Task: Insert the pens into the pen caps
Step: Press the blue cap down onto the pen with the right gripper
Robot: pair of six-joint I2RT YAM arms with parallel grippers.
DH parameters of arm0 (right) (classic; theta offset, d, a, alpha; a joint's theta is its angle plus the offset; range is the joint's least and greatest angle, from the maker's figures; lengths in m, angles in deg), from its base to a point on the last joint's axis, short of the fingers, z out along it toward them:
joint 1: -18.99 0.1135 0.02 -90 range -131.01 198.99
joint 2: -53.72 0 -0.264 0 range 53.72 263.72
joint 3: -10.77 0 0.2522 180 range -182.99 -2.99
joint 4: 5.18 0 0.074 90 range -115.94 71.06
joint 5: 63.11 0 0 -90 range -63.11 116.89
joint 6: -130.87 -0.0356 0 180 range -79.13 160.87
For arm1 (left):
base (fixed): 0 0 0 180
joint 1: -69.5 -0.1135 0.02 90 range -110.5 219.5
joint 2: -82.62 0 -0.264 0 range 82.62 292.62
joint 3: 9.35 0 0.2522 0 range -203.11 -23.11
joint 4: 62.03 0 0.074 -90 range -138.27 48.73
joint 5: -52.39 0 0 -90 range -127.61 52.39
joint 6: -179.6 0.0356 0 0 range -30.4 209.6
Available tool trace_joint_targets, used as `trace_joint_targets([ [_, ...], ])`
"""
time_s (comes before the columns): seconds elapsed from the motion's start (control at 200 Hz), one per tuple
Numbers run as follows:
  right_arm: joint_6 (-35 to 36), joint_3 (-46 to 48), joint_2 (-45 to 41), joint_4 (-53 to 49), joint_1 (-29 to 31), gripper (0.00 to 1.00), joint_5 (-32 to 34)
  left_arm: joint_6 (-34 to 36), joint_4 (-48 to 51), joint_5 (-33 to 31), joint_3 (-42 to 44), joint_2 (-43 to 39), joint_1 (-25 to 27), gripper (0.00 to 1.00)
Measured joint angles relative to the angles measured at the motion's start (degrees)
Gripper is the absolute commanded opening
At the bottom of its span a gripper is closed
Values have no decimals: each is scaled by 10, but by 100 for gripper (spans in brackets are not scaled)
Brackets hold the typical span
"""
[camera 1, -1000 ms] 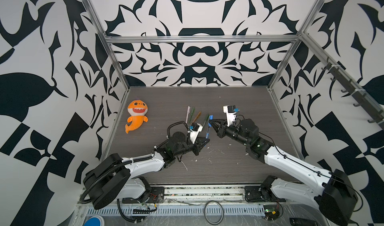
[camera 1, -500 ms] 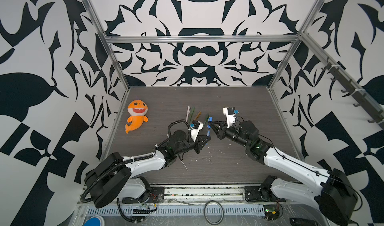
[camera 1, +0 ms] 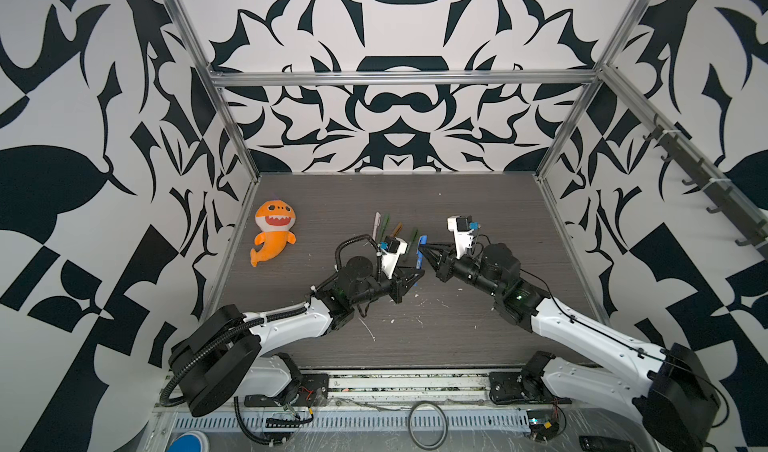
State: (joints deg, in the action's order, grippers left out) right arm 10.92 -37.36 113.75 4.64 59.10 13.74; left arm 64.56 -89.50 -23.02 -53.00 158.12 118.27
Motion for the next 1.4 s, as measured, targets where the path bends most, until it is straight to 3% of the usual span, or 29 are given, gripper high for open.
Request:
trace_joint_targets([
  [0.265,0,-3,3,4,-3,21,-12,-1,13,34,-13,1,-14,4],
  [0.5,5,-28,-15,-98,1,35,-31,16,-10,32,-33,17,-31,4],
  [0.805,52,-134,-64,-224,2,37,9,50,0,40,-14,17,-31,3],
  [1.105,98,-198,-26,-301,-10,37,35,96,24,56,-14,0,-31,3],
  [1.4,101,-204,-4,-335,-40,41,28,130,94,63,-21,-7,-31,3],
])
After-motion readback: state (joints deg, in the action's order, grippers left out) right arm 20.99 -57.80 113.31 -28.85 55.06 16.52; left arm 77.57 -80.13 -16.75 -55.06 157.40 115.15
